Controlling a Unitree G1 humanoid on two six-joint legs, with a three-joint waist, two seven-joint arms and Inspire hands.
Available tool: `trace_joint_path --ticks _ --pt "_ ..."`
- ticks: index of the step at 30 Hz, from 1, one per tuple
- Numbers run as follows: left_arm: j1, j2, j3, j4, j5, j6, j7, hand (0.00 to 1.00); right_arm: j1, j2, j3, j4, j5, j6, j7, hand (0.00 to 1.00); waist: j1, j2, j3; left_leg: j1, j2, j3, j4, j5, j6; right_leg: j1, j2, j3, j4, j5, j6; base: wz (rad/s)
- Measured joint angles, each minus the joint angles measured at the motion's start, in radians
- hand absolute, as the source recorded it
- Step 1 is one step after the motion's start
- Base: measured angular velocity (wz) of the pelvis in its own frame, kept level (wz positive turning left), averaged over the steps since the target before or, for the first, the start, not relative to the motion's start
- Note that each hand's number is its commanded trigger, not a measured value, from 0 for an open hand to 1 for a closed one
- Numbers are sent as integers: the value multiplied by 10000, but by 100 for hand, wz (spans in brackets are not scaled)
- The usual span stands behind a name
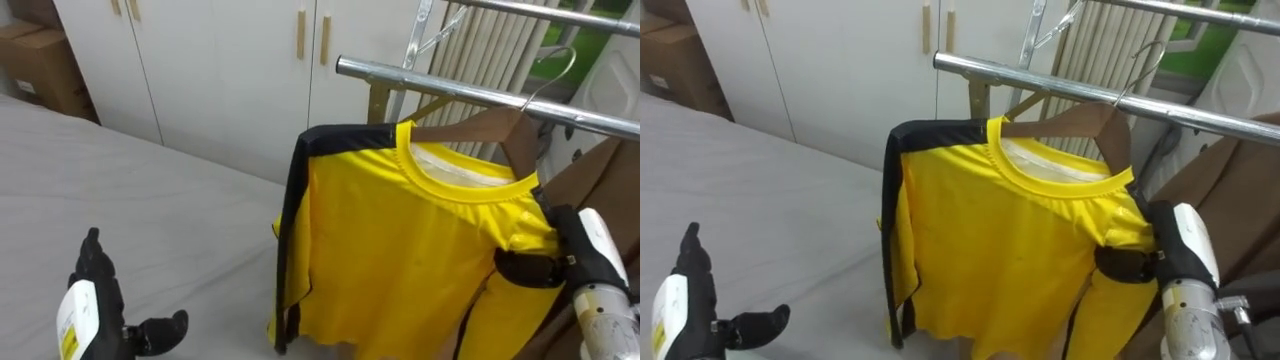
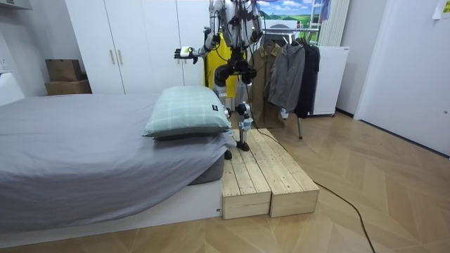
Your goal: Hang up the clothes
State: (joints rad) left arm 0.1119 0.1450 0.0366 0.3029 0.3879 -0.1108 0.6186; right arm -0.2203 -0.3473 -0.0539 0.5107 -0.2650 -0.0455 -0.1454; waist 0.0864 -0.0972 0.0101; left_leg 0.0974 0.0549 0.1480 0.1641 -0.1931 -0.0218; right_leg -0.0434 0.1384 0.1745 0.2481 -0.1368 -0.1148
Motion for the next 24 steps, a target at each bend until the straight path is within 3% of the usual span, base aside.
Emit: trace_joint_path --ticks 10,18,24 --pt "-12 13 47 35 -24 -30 48 0 -182 -97 -2 912 637 -318 318 100 65 -86 -10 5 1 -166 0 18 -30 97 -22 -147 -110 29 -21 5" --pt "-12 10 38 124 -174 -32 48 0 -174 -74 37 1398 661 -502 368 100 97 68 49 2 -14 -172 0 18 -30 101 -45 -115 -112 37 -10 0" --pt "-11 13 -18 136 -253 -36 46 0 -160 -26 319 2345 751 -297 235 100 286 90 35 -19 -12 -158 0 19 -30 81 -44 -123 -119 38 -10 0"
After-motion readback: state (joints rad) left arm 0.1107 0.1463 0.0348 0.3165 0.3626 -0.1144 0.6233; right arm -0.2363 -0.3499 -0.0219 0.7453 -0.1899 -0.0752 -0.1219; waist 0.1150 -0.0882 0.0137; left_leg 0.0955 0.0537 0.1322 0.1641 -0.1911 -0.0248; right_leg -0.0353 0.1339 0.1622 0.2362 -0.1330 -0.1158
